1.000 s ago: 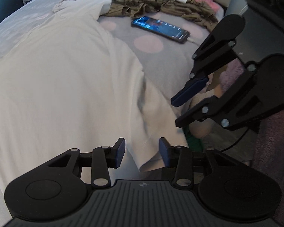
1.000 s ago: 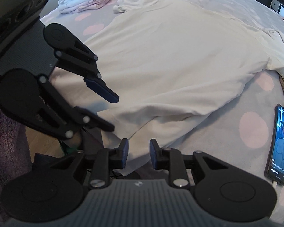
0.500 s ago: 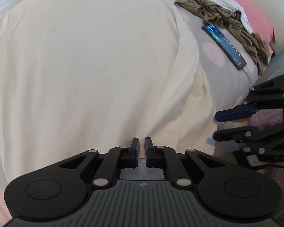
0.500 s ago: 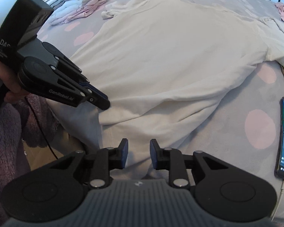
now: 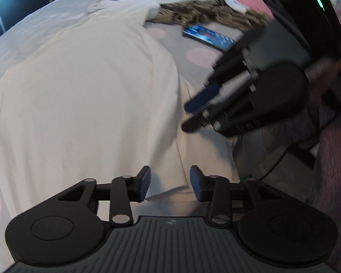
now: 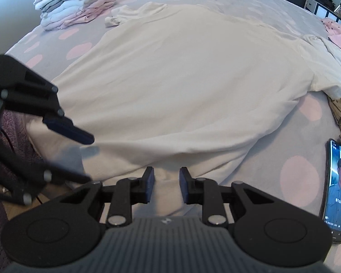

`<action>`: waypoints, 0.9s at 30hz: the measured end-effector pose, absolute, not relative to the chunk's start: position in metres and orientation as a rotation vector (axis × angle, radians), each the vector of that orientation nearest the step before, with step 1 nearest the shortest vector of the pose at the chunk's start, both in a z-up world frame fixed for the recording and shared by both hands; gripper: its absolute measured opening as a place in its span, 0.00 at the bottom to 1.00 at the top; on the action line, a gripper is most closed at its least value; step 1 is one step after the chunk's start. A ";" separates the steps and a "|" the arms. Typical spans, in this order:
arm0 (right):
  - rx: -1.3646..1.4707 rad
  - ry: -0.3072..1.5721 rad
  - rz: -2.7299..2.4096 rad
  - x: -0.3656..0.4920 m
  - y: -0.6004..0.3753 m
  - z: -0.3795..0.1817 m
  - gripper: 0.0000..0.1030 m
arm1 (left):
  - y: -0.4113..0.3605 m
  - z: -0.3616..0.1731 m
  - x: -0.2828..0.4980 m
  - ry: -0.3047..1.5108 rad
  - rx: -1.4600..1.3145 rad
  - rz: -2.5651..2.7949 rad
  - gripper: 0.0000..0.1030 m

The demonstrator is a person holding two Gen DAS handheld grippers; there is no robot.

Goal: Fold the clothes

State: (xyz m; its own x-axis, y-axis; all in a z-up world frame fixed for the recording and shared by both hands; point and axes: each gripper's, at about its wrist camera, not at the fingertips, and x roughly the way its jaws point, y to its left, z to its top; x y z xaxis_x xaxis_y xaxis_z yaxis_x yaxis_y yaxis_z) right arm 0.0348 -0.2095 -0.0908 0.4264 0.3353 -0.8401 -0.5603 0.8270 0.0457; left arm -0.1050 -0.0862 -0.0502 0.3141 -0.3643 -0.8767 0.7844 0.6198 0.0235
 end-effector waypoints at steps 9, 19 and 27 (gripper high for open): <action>-0.138 0.911 0.587 0.058 -0.207 -0.078 0.27 | -0.096 -0.060 -0.113 0.936 0.610 -0.806 0.37; -0.056 0.898 0.617 0.074 -0.199 -0.068 0.27 | -0.112 -0.068 -0.132 0.786 0.788 -0.782 0.25; -0.073 0.853 0.614 0.074 -0.195 -0.057 0.27 | -0.086 -0.055 -0.103 0.821 0.647 -0.556 0.13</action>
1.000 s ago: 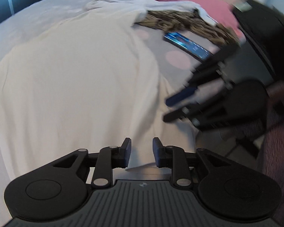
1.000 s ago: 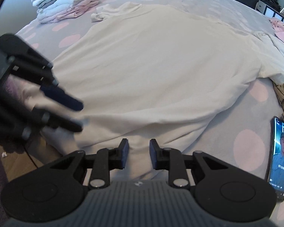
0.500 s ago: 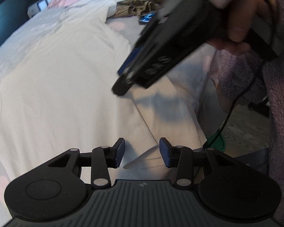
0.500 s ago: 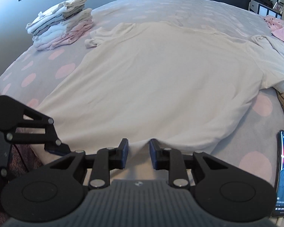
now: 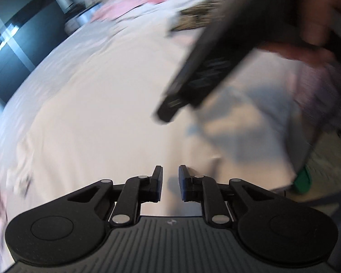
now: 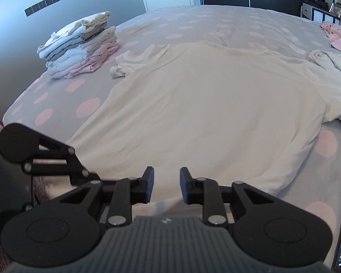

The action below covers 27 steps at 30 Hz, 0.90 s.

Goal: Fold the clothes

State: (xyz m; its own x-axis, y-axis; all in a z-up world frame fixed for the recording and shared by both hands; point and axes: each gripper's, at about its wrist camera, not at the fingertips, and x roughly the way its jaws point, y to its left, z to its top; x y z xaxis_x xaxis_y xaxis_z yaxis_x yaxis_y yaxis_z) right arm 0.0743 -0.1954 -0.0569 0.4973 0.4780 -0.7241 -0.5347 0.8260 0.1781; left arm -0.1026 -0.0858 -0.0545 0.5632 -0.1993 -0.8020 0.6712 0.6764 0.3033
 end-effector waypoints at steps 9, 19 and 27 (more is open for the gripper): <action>-0.069 0.847 0.559 0.079 -0.206 -0.055 0.29 | -0.061 -0.036 -0.097 0.847 0.496 -0.526 0.13; -0.109 0.870 0.555 0.073 -0.209 -0.062 0.32 | -0.089 -0.050 -0.143 0.815 0.661 -0.752 0.15; -0.185 0.868 0.560 0.067 -0.206 -0.063 0.33 | -0.109 -0.076 -0.140 0.852 0.793 -0.781 0.15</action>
State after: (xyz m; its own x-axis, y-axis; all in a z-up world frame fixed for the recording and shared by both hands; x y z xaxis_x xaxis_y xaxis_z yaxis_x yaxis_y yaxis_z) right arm 0.0665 -0.2059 -0.0635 0.5135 0.3890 -0.7648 -0.5357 0.8416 0.0683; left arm -0.1399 -0.1094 -0.0762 0.4340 -0.2633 -0.8616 0.8355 0.4753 0.2757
